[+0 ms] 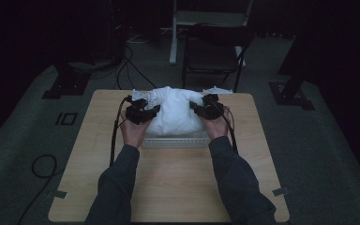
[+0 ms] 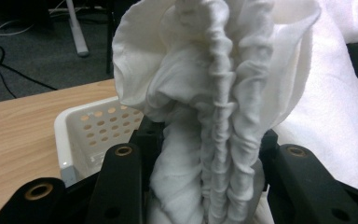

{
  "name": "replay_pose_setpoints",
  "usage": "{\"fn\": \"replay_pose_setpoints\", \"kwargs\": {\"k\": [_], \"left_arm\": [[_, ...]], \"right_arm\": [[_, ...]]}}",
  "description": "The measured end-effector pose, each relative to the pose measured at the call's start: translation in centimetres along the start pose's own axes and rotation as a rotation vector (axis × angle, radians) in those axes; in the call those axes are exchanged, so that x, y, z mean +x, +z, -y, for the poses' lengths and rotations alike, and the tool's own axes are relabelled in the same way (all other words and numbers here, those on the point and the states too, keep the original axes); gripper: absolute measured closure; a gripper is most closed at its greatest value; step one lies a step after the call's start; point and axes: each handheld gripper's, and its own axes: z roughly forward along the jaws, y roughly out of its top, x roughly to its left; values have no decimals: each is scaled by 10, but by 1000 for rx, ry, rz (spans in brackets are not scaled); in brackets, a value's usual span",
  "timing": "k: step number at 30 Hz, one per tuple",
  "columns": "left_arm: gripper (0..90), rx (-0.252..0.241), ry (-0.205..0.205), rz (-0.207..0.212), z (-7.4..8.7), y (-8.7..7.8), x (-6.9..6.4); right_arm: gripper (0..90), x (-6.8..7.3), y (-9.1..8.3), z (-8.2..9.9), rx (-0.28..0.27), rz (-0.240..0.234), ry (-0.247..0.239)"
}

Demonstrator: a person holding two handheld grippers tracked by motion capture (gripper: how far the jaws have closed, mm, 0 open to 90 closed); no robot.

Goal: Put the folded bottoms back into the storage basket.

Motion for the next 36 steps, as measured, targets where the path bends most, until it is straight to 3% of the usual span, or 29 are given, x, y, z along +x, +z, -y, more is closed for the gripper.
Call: {"fn": "replay_pose_setpoints", "kwargs": {"k": [22,29,36], "left_arm": [[596,33,-51,27,12,21,14],[595,33,-36,17,17,25,18],[594,53,-48,19,20,32,20]], "right_arm": [[691,-4,18,8,44,20,8],[691,-4,26,14,48,19,7],[691,-6,32,17,61,23,9]]}}
